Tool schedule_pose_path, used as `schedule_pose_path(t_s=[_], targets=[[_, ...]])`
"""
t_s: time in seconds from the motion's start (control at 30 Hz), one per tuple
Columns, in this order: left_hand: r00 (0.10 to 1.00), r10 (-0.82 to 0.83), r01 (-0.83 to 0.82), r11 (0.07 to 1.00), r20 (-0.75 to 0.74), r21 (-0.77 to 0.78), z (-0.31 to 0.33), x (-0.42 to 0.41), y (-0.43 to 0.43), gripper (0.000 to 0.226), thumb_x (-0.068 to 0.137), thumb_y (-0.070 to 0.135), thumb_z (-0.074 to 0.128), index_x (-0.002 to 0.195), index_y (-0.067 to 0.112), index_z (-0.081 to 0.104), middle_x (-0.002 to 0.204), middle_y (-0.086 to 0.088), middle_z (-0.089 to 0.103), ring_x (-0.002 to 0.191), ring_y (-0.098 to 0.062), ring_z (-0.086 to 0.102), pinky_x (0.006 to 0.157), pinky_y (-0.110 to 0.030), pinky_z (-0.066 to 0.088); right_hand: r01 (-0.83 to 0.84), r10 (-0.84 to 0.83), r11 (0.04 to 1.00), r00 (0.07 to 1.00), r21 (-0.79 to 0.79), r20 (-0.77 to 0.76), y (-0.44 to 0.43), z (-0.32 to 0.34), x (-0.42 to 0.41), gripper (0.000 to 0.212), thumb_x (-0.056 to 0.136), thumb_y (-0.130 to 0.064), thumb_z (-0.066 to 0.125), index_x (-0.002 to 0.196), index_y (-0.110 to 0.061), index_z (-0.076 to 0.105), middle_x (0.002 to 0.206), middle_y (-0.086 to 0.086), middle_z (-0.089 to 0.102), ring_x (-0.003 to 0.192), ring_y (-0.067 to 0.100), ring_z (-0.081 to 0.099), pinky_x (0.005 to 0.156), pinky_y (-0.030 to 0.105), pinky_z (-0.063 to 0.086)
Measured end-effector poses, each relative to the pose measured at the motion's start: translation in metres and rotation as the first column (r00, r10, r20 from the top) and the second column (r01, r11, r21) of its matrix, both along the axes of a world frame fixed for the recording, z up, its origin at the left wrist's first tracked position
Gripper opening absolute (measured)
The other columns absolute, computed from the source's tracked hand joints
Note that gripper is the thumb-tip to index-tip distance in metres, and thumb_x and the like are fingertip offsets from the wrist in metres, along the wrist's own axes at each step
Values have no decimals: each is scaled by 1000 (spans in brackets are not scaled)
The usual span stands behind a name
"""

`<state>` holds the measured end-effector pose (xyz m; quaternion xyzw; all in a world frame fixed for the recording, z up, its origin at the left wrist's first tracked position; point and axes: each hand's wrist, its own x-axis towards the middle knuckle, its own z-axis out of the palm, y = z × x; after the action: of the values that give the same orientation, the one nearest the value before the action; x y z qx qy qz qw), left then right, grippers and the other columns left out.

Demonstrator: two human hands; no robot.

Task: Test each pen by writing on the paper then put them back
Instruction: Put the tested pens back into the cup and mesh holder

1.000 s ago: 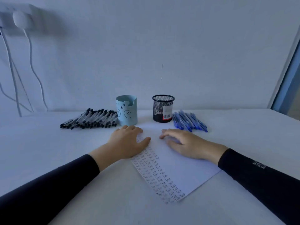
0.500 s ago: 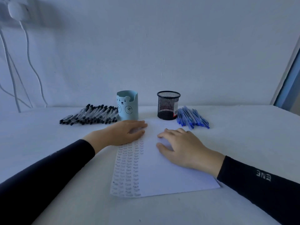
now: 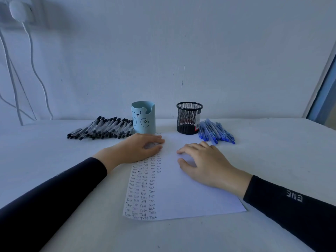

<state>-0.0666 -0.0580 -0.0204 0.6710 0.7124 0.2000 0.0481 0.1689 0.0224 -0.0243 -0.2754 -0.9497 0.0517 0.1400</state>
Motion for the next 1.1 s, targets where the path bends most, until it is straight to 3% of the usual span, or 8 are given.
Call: schedule_pose_path(t_s=[0.53,0.63,0.7,0.73,0.8,0.9,1.0,1.1], targets=[[999,-23,25,998,-41,51,-4,-3,0,42,94,52,49,131,36,58,143,17,48,130,-1,44,113,-26,33,-13,13,1000,1000,-18,-17,1,0,0,40,98,-50,38,135,-37,49,146,-15,44,131,11,35,107,31,24],[996,0,28,950,-89,311,0,-3,2,56,88,62,47,122,20,61,124,8,60,107,-7,57,97,-36,50,-26,25,999,999,-24,-34,2,-1,0,39,98,-49,40,134,-36,49,141,-18,47,127,10,37,104,30,27],[991,136,-111,797,1,594,10,-5,6,53,84,52,61,116,9,54,113,2,50,95,-10,52,87,-35,52,-39,36,998,997,-43,-70,4,-1,1,38,97,-46,44,132,-35,51,138,-19,50,125,10,40,105,30,29],[973,210,-218,721,92,658,16,-6,8,58,81,45,70,118,7,49,115,0,45,98,-12,49,90,-35,50,-42,36,997,994,-66,-101,6,0,1,36,97,-44,46,131,-33,54,136,-18,52,125,10,41,106,31,31],[915,322,-404,711,243,576,26,-11,14,87,72,41,81,136,5,33,131,-7,38,119,-20,43,106,-36,39,-33,12,993,983,-113,-181,14,3,2,32,96,-38,51,126,-30,59,132,-15,55,125,11,45,106,32,34],[806,414,-542,804,422,246,29,-24,28,122,65,46,85,151,9,8,151,-12,31,139,-29,29,114,-47,29,36,-74,992,946,-125,-314,40,11,7,24,95,-27,56,116,-24,66,113,-12,61,114,14,52,89,25,39],[746,429,-575,801,509,166,23,-31,39,114,65,38,88,150,12,16,134,-10,49,124,-30,47,101,-45,44,143,-211,971,889,-189,-406,69,21,21,22,92,-15,56,109,-16,71,101,-6,60,105,22,58,75,22,34],[787,372,-546,791,492,275,23,-24,40,96,67,32,88,142,11,32,117,-3,53,112,-26,54,91,-39,49,261,-376,909,850,-324,-370,100,27,35,27,93,-9,51,108,3,69,119,10,67,115,28,58,85,27,43]])
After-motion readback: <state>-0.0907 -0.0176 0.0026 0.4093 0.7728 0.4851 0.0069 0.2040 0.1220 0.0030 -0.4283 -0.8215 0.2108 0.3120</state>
